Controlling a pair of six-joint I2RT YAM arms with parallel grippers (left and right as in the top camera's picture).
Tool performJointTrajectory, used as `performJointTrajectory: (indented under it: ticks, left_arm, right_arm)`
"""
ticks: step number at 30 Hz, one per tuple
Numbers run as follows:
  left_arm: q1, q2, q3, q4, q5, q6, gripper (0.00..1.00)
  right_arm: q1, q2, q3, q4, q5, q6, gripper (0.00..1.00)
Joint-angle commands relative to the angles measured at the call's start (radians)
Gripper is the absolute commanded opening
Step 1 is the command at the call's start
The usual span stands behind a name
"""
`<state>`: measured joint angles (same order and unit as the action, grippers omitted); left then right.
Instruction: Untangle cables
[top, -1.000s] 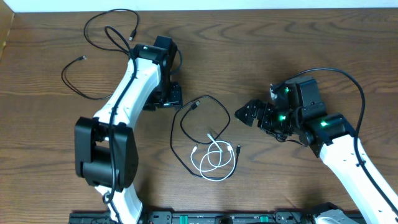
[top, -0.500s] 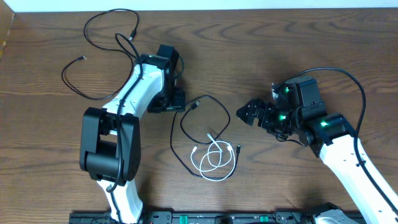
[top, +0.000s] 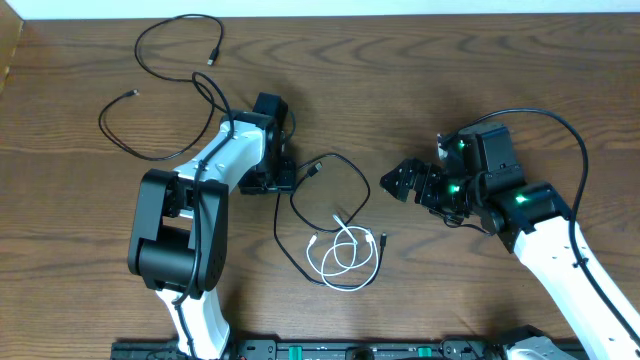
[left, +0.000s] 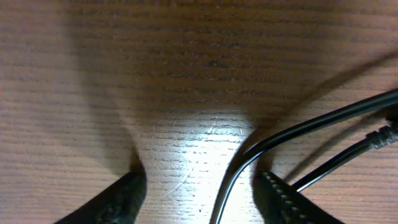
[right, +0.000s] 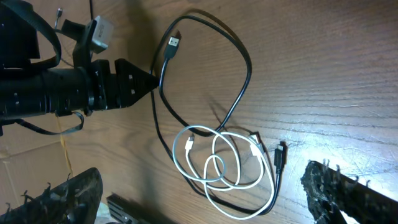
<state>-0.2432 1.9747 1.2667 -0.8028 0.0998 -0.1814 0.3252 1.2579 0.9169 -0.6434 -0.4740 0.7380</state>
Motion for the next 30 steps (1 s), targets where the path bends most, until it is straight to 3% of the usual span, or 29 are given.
performJointTrajectory:
  ticks: [1, 7, 9, 10, 20, 30]
  left_arm:
    - [0.003, 0.014, -0.016, 0.005, -0.006, 0.005, 0.53]
    - [0.003, 0.014, -0.031, 0.011, -0.006, 0.0, 0.24]
    - [0.003, 0.014, -0.047, 0.026, -0.005, -0.007, 0.09]
    - [0.003, 0.014, -0.059, 0.035, -0.006, -0.01, 0.08]
    - [0.004, -0.053, -0.032, -0.027, 0.068, -0.018, 0.07]
    - [0.004, -0.465, -0.013, 0.016, 0.258, -0.068, 0.07]
  right_arm:
    - [-0.003, -0.001, 0.001, -0.001, 0.005, -0.014, 0.99]
    - [-0.003, -0.001, 0.001, -0.003, 0.005, -0.014, 0.99]
    - [-0.003, -0.001, 0.001, -0.002, 0.005, -0.014, 0.99]
    - [-0.003, -0.001, 0.001, -0.002, 0.005, -0.014, 0.99]
    - [-0.003, -0.001, 0.001, -0.002, 0.021, -0.014, 0.99]
    - [-0.003, -0.001, 0.001, -0.003, 0.038, -0.014, 0.99]
